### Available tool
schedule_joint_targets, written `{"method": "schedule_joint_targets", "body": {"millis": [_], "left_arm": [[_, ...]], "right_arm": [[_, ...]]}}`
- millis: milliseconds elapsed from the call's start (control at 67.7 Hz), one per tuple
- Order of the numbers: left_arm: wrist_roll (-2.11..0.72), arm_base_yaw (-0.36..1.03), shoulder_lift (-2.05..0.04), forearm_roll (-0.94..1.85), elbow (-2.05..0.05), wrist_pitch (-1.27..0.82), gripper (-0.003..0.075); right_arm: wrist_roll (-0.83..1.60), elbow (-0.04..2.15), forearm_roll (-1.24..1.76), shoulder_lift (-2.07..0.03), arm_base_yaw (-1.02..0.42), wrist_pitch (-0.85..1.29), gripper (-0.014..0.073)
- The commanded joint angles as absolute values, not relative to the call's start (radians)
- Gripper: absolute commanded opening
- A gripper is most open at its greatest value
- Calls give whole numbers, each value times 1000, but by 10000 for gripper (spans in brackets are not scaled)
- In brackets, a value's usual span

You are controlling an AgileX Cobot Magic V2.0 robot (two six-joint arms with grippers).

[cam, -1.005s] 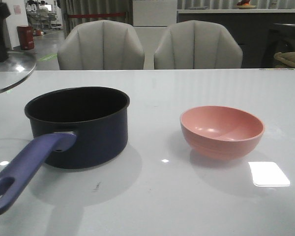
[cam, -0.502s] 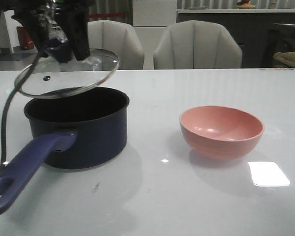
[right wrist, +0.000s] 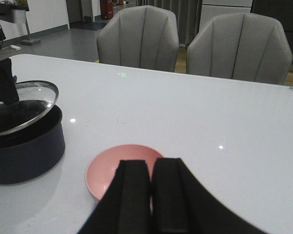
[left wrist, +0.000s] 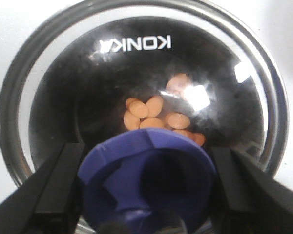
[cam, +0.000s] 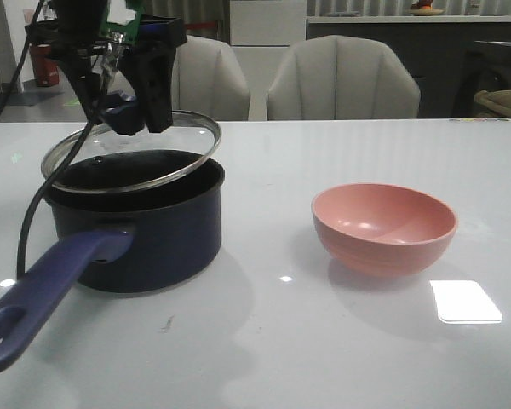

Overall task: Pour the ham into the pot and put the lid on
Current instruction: 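Lower the glass lid onto the saucepan with the left gripper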

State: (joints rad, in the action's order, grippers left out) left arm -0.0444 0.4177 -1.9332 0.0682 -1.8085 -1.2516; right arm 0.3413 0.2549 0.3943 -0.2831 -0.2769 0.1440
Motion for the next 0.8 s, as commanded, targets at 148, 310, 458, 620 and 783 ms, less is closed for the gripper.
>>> {"method": "schedule_joint_targets", "body": {"millis": [148, 310, 458, 620, 783], "left_arm": [[-43, 425, -1832, 67, -1822, -1270, 239], [-43, 425, -1826, 55, -1794, -1270, 239], [-43, 425, -1842, 82, -1794, -1270, 239], [-43, 425, -1875, 82, -1789, -1270, 248], [-43, 425, -1883, 74, -1789, -1270, 278]], "right_arm": [[342, 285, 399, -290, -275, 74, 169], [342, 285, 399, -290, -275, 74, 169], [342, 285, 399, -290, -275, 74, 169], [342, 285, 399, -290, -275, 74, 169], [342, 285, 399, -290, -275, 74, 169]]}}
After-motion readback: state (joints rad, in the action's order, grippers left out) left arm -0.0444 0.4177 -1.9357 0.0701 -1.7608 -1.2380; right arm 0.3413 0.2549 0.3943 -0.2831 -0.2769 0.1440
